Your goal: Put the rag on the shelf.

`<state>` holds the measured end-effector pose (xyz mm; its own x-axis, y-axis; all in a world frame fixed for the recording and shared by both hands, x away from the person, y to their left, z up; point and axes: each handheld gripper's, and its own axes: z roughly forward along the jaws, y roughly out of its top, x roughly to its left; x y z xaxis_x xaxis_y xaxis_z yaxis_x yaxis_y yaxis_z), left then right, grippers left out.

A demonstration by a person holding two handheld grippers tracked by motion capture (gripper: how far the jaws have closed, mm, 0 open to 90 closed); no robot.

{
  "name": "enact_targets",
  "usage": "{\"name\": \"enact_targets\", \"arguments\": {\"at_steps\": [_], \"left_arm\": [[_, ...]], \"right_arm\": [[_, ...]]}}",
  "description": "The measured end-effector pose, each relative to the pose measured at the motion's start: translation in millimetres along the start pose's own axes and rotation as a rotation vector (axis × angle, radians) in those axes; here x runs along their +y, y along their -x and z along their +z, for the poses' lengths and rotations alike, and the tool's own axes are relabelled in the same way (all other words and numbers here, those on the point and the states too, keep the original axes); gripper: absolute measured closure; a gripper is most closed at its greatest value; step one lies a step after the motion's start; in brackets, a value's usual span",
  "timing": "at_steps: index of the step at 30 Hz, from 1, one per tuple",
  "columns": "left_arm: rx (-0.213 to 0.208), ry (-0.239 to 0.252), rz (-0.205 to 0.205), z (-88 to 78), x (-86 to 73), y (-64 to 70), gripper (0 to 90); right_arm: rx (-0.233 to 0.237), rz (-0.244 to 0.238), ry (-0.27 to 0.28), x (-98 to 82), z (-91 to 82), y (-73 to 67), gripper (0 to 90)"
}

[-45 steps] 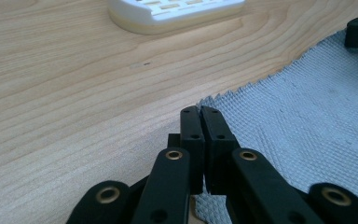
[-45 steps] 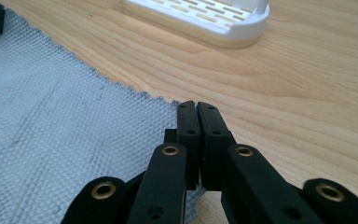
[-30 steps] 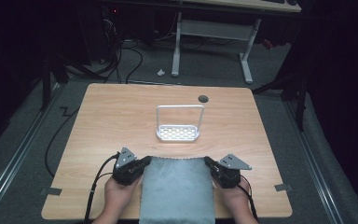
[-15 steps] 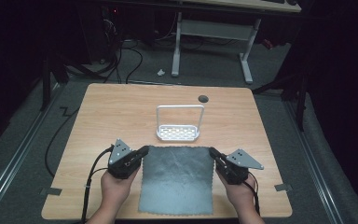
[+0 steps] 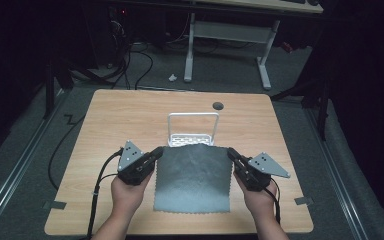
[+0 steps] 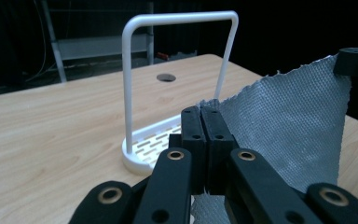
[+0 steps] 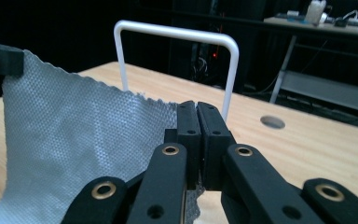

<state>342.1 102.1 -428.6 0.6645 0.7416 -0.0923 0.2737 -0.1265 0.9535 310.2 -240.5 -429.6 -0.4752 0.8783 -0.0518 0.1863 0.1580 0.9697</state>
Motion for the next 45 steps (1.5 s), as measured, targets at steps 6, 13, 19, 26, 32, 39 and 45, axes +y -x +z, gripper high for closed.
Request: {"name": "enact_targets", "arguments": {"at_steps": [6,13,19,26,32,39,45], "left_arm": [[0.006,0.035,0.018,-2.3,15.6,-0.7,88.9],[0.015,0.061,0.03,-5.1,27.3,-3.3,89.0],[0.024,0.088,0.053,-9.7,41.3,-4.4,89.0],[0.033,0.11,0.082,-13.8,60.5,-4.6,89.0],[0.043,0.111,0.099,-13.0,72.6,-9.5,89.0],[0.063,0.115,0.11,-4.2,91.4,-19.7,89.0],[0.095,0.123,0.133,8.5,106.7,-27.4,89.0]], "right_arm": [[-0.004,-0.007,0.035,15.7,-1.4,0.5,89.3],[-0.014,0.001,0.061,27.1,-0.6,4.7,89.4],[-0.02,-0.006,0.096,43.6,-2.7,7.7,89.3],[-0.015,-0.003,0.123,61.0,-6.6,10.1,89.4],[-0.018,-0.002,0.121,70.6,-5.1,14.7,89.4],[-0.03,0.004,0.125,88.1,4.8,24.4,89.8],[-0.057,0.001,0.132,99.7,20.9,32.7,89.7]]}}
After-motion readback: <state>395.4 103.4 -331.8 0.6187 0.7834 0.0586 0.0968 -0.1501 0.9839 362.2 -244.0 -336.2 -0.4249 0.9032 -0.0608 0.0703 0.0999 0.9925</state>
